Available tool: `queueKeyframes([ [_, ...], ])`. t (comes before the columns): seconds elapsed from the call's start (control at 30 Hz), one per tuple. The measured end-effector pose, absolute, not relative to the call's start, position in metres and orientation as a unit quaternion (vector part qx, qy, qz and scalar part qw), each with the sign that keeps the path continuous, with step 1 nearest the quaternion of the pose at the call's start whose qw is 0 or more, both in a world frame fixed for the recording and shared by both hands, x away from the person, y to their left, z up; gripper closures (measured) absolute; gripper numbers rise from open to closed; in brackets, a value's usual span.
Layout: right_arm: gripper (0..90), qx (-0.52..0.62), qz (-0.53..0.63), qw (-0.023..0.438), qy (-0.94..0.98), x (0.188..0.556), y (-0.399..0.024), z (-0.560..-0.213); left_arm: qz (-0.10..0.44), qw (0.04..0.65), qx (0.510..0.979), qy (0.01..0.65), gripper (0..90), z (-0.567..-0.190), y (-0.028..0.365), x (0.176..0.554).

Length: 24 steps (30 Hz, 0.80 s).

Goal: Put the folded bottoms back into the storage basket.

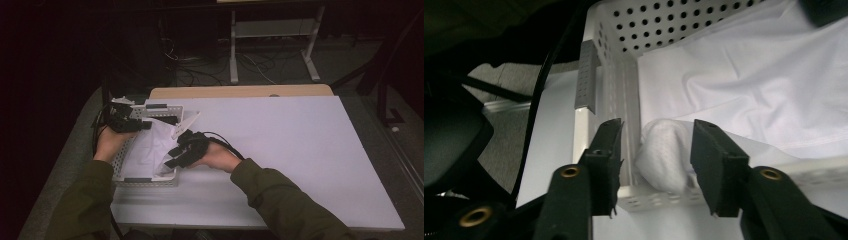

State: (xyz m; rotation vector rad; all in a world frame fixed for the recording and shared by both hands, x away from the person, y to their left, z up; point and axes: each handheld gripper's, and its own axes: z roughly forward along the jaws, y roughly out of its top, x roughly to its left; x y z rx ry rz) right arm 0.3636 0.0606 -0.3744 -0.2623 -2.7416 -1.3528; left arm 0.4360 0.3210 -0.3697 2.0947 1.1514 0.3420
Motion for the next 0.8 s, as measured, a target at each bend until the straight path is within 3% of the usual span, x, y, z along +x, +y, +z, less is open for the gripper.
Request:
queueKeyframes([
  [0.17, 49.3, -0.101, -0.448, 0.028, -0.888, 0.368, 0.049, -0.373, 0.150, 0.329, 0.809, 0.464, 71.6, -0.376, 0.319, 0.447],
  [0.33, 47.6, -0.110, -0.453, 0.024, -0.884, 0.371, 0.039, -0.371, 0.188, 0.308, 0.791, 0.494, 58.2, -0.376, 0.327, 0.454],
  [0.47, 46.1, -0.121, -0.461, 0.024, -0.879, 0.374, 0.032, -0.371, 0.200, 0.326, 0.767, 0.515, 50.4, -0.371, 0.336, 0.454],
  [0.8, 36.6, -0.146, -0.458, 0.000, -0.877, 0.380, 0.012, -0.373, 0.164, 0.381, 0.758, 0.503, 36.1, -0.362, 0.333, 0.438],
])
